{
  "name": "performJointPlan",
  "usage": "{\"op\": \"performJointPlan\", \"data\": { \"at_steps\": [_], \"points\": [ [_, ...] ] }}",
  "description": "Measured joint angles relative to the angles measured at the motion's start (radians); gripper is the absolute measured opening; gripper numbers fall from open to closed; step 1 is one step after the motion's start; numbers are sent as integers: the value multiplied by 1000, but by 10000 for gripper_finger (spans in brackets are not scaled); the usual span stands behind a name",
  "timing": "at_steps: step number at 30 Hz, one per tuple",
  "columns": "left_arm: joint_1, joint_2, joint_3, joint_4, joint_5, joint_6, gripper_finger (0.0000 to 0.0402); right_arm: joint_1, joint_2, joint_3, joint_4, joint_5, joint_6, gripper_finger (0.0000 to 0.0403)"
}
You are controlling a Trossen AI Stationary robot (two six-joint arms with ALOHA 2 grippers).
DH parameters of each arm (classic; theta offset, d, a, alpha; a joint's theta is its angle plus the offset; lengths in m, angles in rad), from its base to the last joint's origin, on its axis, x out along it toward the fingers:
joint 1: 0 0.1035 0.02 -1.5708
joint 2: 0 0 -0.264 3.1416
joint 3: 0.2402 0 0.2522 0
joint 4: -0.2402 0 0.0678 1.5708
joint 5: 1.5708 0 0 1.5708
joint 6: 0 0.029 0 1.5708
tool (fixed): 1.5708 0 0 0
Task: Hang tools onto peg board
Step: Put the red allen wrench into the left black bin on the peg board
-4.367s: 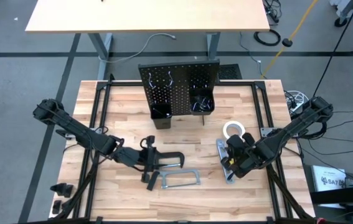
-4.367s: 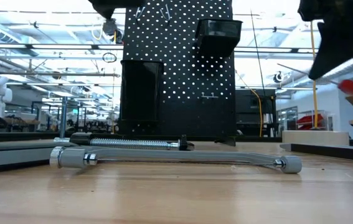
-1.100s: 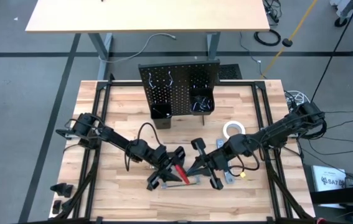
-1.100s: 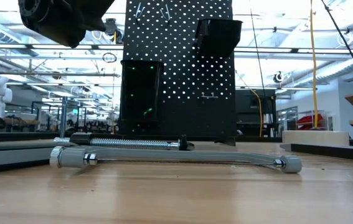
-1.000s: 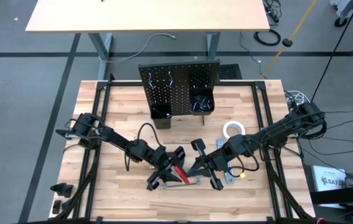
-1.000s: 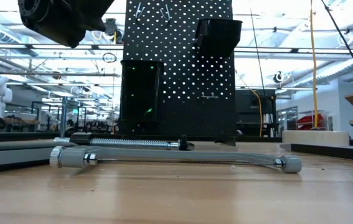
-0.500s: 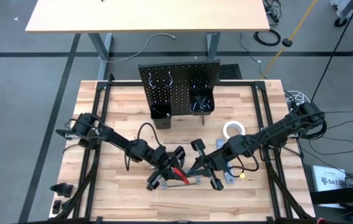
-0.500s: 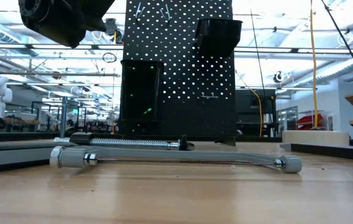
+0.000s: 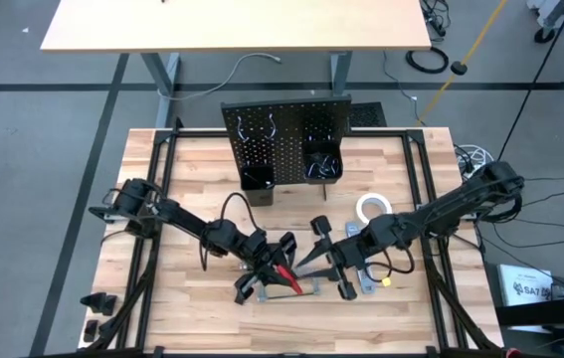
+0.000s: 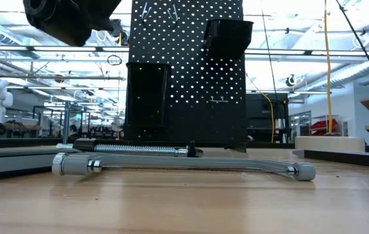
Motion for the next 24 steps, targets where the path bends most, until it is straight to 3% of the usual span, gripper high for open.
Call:
{"op": "performJointPlan", "data": {
  "at_steps": [4,8,14,24],
  "points": [
    [-5,-75,-26,-150,11,76,49,-1,-96,0,-225,11,23,133],
    [-10,-177,-34,-372,-54,186,49,0,-168,0,-435,5,145,145],
    [-39,-359,-34,-826,-279,365,49,22,-187,0,-681,103,310,144],
    [-40,-694,37,-1562,-596,322,49,77,-187,0,-918,361,450,144]
  ]
}}
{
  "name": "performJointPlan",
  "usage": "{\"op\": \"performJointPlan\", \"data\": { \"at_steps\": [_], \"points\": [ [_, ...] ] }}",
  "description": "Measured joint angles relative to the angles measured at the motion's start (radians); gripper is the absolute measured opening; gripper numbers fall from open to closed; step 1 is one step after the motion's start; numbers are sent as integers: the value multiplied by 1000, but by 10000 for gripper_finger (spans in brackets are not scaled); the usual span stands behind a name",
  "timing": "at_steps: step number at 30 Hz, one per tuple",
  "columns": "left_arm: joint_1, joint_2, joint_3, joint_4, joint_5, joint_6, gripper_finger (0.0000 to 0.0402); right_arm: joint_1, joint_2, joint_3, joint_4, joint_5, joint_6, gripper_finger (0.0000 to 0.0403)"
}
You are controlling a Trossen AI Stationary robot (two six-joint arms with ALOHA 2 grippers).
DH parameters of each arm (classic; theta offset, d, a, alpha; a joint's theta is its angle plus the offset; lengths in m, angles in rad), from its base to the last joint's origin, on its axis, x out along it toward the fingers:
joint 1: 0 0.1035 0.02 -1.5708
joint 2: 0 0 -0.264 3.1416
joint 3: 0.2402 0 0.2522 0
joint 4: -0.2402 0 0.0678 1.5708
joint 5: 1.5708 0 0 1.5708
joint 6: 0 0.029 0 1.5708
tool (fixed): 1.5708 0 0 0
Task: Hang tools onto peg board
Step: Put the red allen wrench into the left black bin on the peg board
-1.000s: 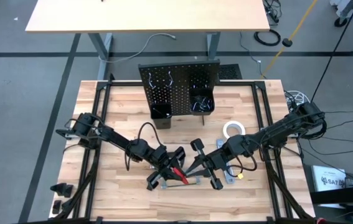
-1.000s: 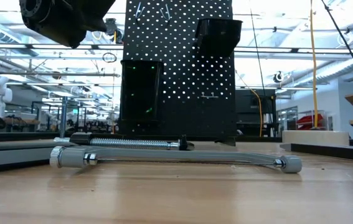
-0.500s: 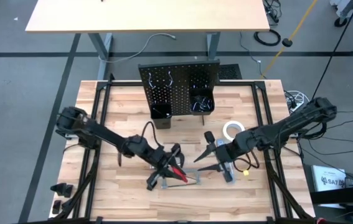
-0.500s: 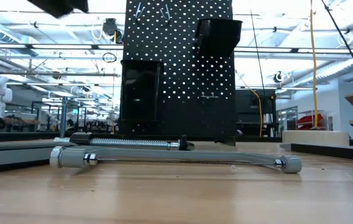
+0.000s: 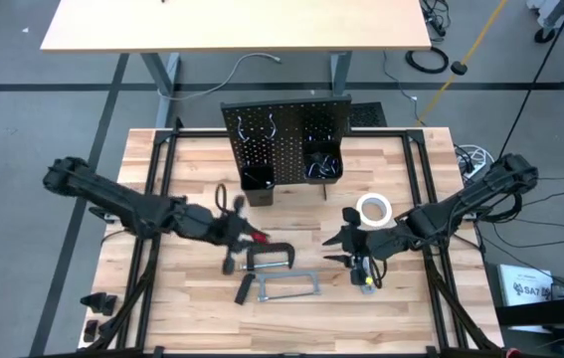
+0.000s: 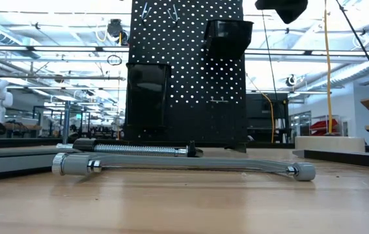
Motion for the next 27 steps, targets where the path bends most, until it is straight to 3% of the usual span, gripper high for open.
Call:
{"op": "performJointPlan", "data": {
  "at_steps": [7,15,27],
  "points": [
    [41,-60,229,-491,-114,-63,49,0,0,0,-17,0,9,144],
    [144,-13,492,-945,-131,-64,49,0,0,0,-18,0,9,144],
    [375,147,641,-1433,-139,-58,49,0,0,0,-18,0,2,144]
  ]
}}
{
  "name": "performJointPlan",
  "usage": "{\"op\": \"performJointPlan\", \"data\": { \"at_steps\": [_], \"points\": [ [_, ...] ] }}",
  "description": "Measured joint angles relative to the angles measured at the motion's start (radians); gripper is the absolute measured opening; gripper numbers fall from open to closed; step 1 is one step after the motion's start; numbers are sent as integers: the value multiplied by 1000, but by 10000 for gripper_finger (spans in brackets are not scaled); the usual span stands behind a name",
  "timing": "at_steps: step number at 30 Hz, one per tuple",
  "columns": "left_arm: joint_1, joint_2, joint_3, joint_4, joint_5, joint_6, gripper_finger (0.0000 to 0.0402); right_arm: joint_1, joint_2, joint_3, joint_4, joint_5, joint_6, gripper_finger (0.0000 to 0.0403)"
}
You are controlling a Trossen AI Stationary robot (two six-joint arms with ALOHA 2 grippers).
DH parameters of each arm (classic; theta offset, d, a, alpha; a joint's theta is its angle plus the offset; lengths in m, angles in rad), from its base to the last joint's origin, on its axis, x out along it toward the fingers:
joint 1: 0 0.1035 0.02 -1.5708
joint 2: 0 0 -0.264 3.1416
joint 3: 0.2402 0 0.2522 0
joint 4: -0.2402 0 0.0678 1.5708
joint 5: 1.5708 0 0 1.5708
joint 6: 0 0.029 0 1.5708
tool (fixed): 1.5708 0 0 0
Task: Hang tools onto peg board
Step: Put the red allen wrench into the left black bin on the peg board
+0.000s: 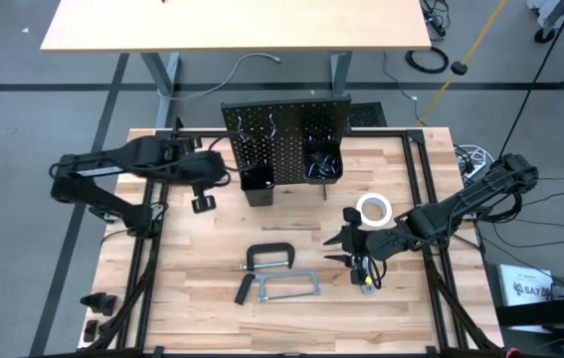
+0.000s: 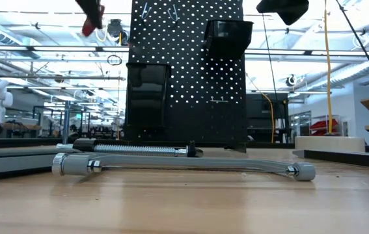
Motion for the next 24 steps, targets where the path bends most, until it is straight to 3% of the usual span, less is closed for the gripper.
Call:
{"op": "performJointPlan", "data": {
  "at_steps": [14,24],
  "points": [
    [24,198,2,-15,-4,130,49,0,0,0,-1,0,-19,144],
    [-32,205,23,-23,-207,234,49,0,0,1,0,0,-27,144]
  ]
}}
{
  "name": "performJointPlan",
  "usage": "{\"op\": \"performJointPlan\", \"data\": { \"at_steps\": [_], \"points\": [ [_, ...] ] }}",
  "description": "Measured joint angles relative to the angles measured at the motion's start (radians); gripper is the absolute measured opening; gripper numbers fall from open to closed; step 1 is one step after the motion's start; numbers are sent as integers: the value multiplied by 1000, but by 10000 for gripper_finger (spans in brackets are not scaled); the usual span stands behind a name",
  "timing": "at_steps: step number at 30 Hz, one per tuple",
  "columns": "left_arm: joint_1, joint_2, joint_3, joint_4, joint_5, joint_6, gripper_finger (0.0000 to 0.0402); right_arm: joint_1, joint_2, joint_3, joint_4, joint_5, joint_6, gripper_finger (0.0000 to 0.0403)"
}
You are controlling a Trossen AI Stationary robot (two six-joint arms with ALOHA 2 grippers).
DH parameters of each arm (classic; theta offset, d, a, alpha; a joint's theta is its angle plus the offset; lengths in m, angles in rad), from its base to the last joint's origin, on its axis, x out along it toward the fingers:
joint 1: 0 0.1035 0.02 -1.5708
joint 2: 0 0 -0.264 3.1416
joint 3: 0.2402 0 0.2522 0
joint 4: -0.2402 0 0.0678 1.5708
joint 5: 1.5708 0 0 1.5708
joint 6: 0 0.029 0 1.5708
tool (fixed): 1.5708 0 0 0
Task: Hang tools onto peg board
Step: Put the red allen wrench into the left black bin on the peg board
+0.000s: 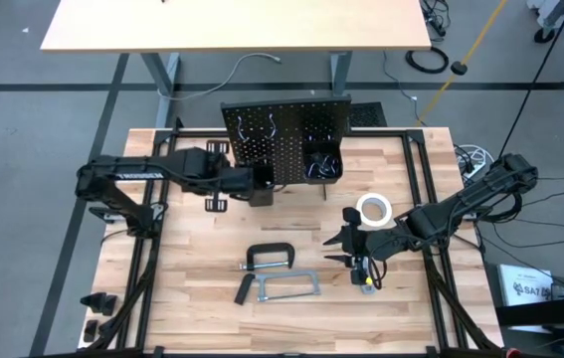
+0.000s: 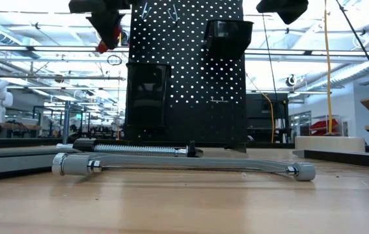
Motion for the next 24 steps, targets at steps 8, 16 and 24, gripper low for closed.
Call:
{"op": "performJointPlan", "data": {
  "at_steps": [8,16,24],
  "points": [
    [-96,1,14,8,-93,133,49,0,0,0,0,3,0,144],
    [-174,73,14,3,-222,354,49,0,0,0,1,3,0,144],
    [-176,150,14,4,-315,504,49,0,0,0,0,4,0,144]
  ]
}}
